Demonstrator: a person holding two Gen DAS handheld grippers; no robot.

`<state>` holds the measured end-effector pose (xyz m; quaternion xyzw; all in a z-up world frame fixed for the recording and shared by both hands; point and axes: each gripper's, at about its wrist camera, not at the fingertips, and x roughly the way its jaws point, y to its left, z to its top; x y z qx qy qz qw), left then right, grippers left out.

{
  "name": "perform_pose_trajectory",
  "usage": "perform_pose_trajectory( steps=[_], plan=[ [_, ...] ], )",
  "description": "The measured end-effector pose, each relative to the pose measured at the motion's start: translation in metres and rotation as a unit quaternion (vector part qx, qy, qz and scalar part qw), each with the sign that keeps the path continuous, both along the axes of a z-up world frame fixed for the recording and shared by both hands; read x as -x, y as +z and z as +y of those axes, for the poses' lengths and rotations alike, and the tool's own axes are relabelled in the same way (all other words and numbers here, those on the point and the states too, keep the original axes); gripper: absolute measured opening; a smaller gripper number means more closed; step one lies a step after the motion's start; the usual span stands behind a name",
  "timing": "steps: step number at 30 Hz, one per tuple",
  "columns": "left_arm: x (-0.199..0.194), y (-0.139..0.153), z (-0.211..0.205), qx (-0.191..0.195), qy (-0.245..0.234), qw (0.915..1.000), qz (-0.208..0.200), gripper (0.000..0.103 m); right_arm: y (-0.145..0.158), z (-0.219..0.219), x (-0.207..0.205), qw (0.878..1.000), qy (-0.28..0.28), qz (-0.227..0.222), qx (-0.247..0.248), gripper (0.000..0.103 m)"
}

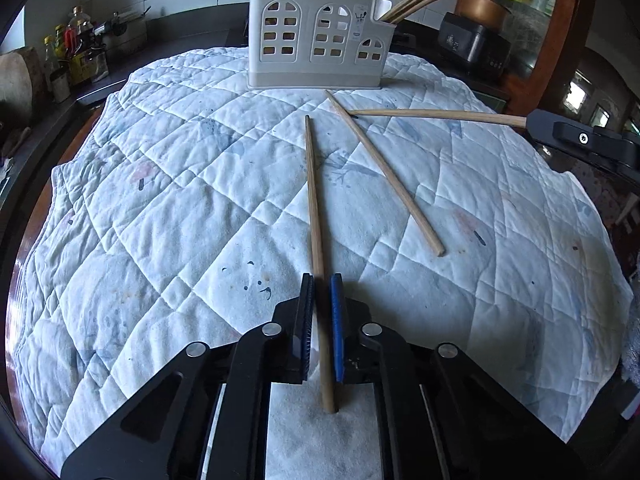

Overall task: Organize utensils
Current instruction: 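Lift both held chopsticks off the cloth and carry them above the white holder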

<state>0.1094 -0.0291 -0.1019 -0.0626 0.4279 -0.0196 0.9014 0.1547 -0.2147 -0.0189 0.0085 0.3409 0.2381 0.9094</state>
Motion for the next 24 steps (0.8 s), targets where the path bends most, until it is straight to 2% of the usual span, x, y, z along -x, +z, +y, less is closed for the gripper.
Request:
perform_pose_trajectory(
  steps=[11, 20, 24],
  plan=[
    [0.003, 0.043, 0.024, 0.053, -0.006, 0.9971, -0.055, 0.006, 0.042, -0.002, 0.004, 0.999, 0.019, -0.04, -0.001, 0.007],
    [-0.01, 0.101, 0.034, 0.047, -0.028, 0.9916, -0.117, 0.005, 0.083, 0.006, -0.008, 0.997, 0.045, -0.061, 0.001, 0.007],
    [-0.018, 0.114, 0.034, 0.042, -0.04, 0.99, -0.128, 0.005, 0.097, 0.008, -0.017, 0.997, 0.049, -0.065, 0.007, 0.007]
  ],
)
